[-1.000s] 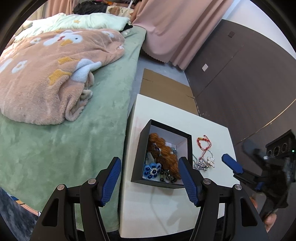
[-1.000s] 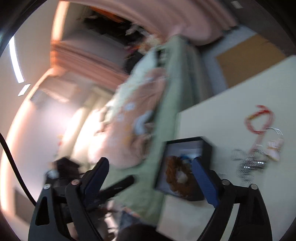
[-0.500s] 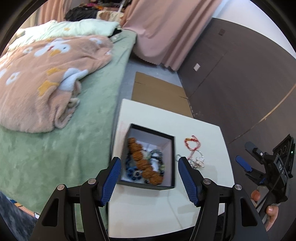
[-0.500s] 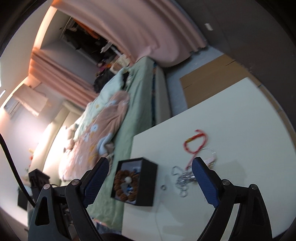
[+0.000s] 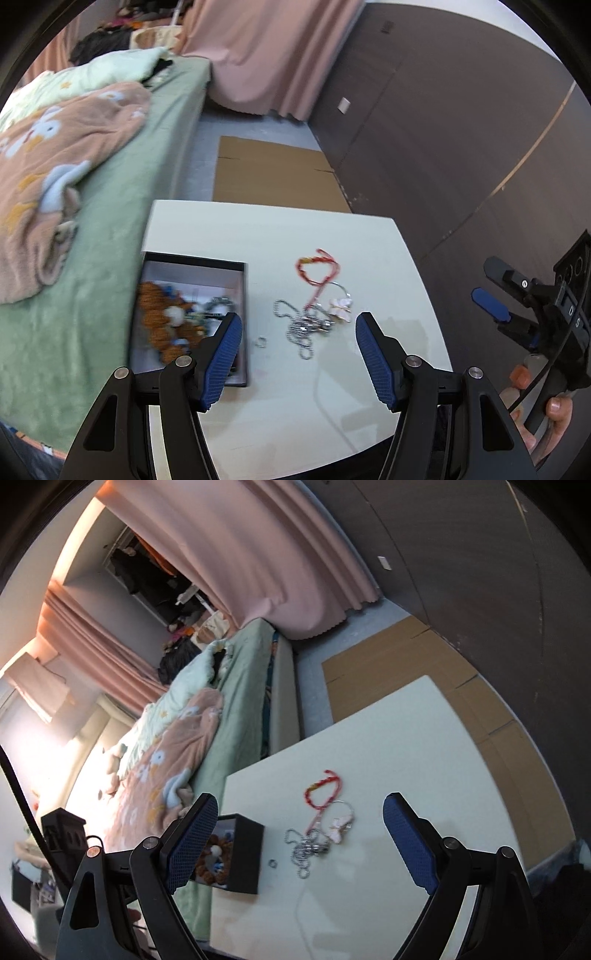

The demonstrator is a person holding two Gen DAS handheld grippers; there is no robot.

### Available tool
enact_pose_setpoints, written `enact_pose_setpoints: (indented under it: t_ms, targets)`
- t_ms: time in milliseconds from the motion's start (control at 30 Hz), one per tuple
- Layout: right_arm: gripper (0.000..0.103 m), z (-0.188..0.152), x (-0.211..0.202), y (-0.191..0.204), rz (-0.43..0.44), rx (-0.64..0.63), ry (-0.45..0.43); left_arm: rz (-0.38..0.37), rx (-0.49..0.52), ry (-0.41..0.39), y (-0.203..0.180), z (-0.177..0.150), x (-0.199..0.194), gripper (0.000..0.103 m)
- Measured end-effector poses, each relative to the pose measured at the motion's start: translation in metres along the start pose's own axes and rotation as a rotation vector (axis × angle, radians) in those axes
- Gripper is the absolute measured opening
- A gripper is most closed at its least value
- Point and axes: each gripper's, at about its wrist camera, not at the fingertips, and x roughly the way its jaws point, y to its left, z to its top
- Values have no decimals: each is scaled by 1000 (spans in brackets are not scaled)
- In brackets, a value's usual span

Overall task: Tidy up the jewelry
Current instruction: 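Reach the left gripper to the red string bracelet and grasp it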

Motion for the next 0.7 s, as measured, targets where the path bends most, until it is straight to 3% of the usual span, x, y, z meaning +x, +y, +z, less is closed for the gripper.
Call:
enact_pose_setpoints:
  t_ms: [700]
  targets:
    - [91,5,3,-67,-165,223,49,-61,134,56,-67,20,80,65]
